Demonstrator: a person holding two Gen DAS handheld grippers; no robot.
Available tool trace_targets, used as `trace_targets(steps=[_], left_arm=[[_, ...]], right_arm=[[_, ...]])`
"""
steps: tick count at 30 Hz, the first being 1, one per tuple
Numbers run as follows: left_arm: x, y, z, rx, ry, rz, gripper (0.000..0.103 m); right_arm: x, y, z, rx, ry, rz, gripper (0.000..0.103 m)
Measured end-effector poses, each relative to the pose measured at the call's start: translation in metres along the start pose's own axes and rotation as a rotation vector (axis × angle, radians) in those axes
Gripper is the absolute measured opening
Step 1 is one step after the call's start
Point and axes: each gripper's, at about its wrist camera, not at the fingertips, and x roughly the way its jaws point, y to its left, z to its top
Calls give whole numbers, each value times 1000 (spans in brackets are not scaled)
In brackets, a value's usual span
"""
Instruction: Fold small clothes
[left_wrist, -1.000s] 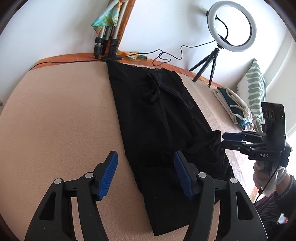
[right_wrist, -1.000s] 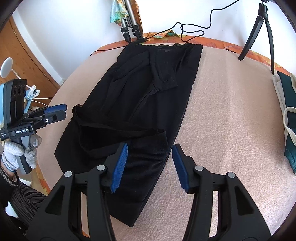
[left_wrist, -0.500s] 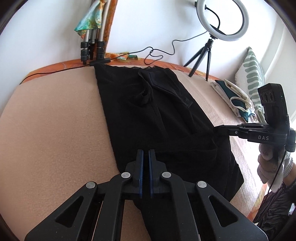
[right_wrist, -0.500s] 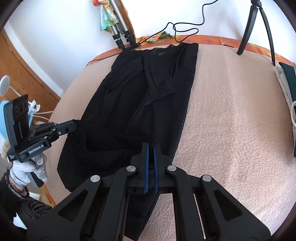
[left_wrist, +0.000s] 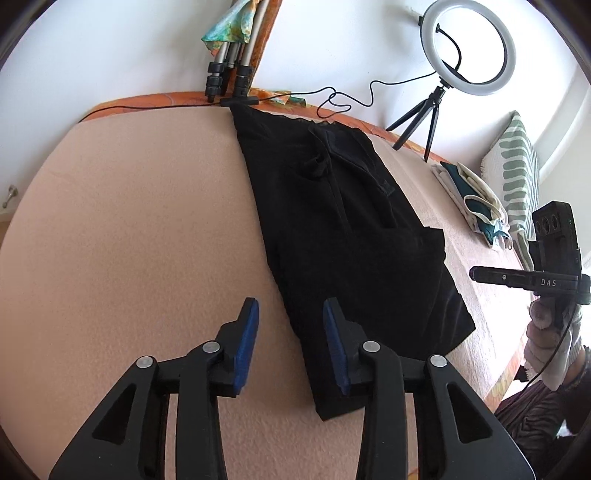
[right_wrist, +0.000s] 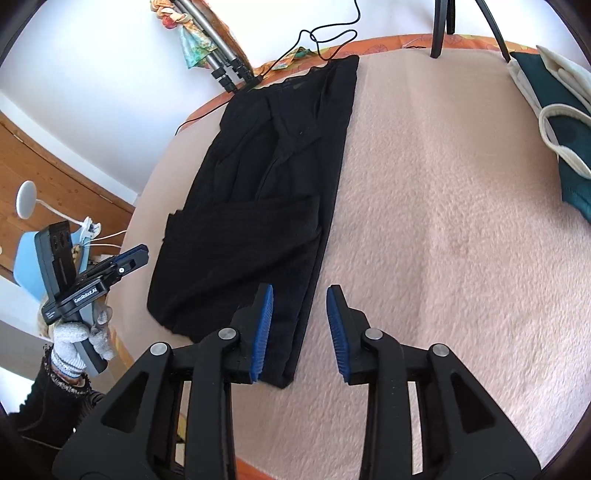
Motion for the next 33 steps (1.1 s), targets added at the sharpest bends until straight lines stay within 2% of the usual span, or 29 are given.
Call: trace_targets(steps=[2,5,8,10,11,13,18,21,25,26,28,30,31,32,33], left_arm=[[0,-4,-10,-14,15,-16,36],[12,-12,-20,3,51,9,36],[21,-18,-26,2,64,12,35],[23,-22,-26,14,47,8,21],[25,-25,-26,16,52,-1,8],[25,-28,-26,32,37,10,6],[19,-28,-24,69,15,77,5],[19,-21,-25,54,17,72,5],[16,-16,-24,58,2,118,5],[14,-16,-22,57,-6,127,5],[11,-14,-20,36,-18,115,5],[9,-14,-16,19,-32,87,8],[9,-16,-13,22,-39,82,10],[12,-19,-10,35,-37,82,18],[15,-22,-7,52,-33,85,28]], right_arm=[[-1,9,-13,-25,17,23,32],[13,26,-25,-91,63,-26,32],[24,31,-32,-104,90,-73,32],[27,33,-35,-98,94,-55,32],[28,35,-37,-105,93,-54,26],[29,39,-39,-129,91,-71,5],[12,31,-44,-123,65,-89,3],[15,22,-46,-108,84,-120,3],[16,36,-46,-195,113,-117,3],[15,40,-45,-212,104,-141,3],[11,42,-42,-217,87,-145,6],[4,43,-36,-206,54,-131,18],[1,43,-32,-210,32,-138,35],[-1,44,-29,-214,11,-150,45],[-2,44,-24,-215,-6,-159,45]])
